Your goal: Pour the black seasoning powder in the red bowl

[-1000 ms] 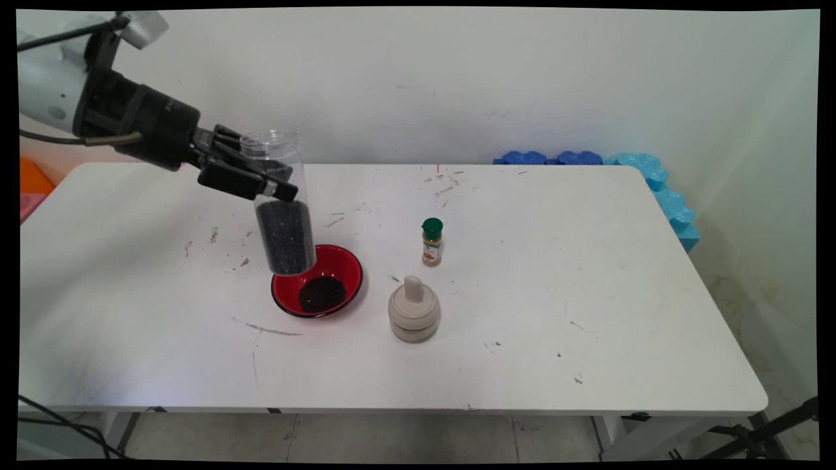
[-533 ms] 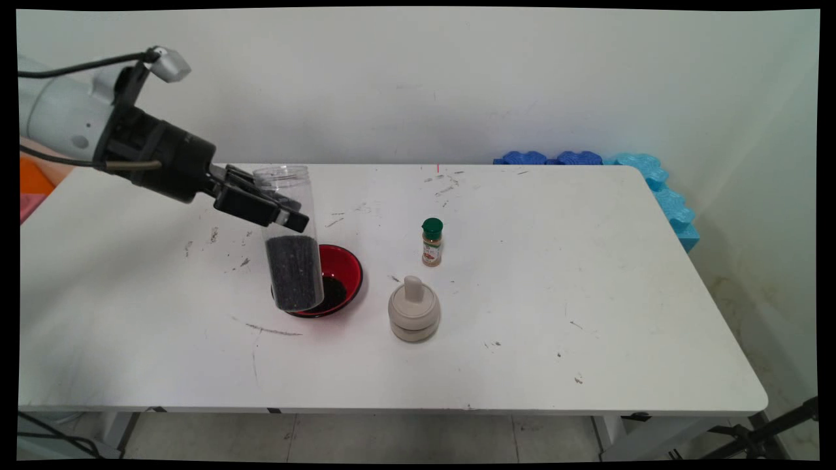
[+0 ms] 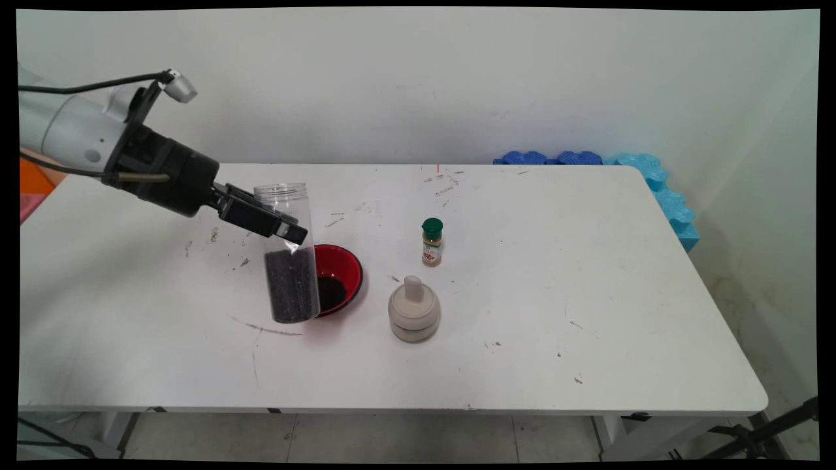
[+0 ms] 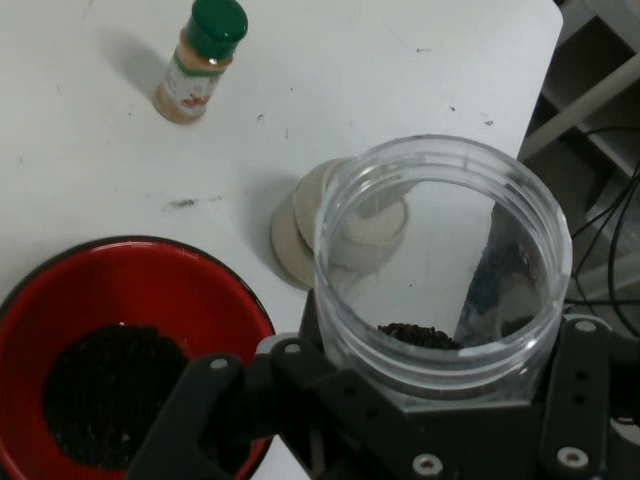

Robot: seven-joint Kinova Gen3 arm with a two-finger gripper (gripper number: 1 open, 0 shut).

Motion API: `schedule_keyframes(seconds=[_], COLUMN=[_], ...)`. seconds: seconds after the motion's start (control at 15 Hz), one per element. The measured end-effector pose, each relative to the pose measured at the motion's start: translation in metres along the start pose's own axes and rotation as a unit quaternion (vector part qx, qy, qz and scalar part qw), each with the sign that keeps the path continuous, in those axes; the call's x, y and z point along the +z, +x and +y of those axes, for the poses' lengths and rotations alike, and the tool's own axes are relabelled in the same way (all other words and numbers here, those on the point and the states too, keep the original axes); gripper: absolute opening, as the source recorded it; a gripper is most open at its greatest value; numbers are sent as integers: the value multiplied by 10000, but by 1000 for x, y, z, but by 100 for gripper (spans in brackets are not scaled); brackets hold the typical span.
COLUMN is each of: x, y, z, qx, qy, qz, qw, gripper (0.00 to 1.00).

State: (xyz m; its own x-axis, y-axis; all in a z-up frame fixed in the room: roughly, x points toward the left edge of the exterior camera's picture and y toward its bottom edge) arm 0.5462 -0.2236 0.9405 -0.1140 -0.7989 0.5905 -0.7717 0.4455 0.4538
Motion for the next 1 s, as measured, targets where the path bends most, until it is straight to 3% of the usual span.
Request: schedule_keyframes(seconds=[0.6, 1.0], x=[7, 13], y=[-5, -11], z=[-19, -29], qx=[-907, -1487], qy=[-57, -89], qz=[-57, -125], qw=[9958, 9888], gripper=[0, 0])
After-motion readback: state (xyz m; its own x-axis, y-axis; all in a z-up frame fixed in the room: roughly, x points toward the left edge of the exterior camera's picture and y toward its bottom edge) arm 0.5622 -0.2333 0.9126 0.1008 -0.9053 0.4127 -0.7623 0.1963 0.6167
